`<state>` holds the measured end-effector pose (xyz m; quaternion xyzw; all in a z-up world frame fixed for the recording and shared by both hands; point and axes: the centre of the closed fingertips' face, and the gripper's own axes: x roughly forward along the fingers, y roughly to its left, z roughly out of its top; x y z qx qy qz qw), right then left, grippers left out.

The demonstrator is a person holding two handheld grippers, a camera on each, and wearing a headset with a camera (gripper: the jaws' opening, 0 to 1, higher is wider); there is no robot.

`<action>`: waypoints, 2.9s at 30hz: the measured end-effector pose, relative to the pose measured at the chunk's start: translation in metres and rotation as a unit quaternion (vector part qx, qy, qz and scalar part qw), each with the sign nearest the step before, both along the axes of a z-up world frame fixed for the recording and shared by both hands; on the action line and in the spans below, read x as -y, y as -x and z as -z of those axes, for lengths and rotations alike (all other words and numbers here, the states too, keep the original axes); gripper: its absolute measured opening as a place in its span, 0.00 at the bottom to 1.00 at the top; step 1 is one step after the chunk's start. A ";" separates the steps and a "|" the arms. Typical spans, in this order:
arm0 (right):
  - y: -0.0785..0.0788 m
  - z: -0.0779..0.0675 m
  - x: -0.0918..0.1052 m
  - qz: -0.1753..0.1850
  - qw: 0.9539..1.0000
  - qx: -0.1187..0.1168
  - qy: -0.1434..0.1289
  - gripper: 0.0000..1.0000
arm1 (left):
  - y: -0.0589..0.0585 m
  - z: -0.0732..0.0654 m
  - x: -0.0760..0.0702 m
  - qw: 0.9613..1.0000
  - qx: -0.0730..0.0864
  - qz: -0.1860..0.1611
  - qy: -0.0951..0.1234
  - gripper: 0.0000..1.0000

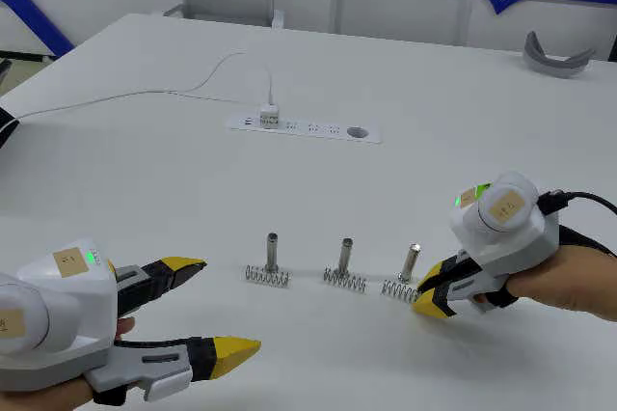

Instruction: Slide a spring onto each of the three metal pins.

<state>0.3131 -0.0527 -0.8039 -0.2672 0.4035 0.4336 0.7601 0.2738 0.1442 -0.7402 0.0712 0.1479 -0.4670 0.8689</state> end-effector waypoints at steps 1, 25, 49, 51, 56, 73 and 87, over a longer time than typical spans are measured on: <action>0.000 0.000 0.000 -0.001 1.000 -0.002 0.001 0.13 | 0.000 0.000 0.000 1.000 0.000 0.000 0.000 0.69; 0.013 -0.005 -0.001 0.001 1.000 -0.017 0.001 0.11 | 0.008 0.008 0.016 1.000 -0.006 0.026 -0.002 0.67; 0.041 -0.029 -0.044 -0.092 0.996 -0.014 -0.001 0.11 | 0.015 0.012 0.058 0.995 -0.003 0.095 -0.017 0.56; 0.042 -0.031 -0.048 -0.099 0.995 -0.013 -0.002 0.11 | 0.016 0.012 0.062 0.995 -0.002 0.100 -0.018 0.55; 0.046 -0.034 -0.055 -0.116 0.993 -0.012 -0.003 0.11 | 0.019 0.012 0.071 0.994 -0.002 0.112 -0.019 0.53; 0.062 -0.042 -0.083 -0.184 0.983 -0.012 -0.003 0.11 | 0.022 0.012 0.092 0.990 0.012 0.141 -0.025 0.40; 0.071 -0.043 -0.090 -0.222 0.975 -0.014 0.011 0.11 | 0.027 0.012 0.098 0.985 0.034 0.166 -0.036 0.21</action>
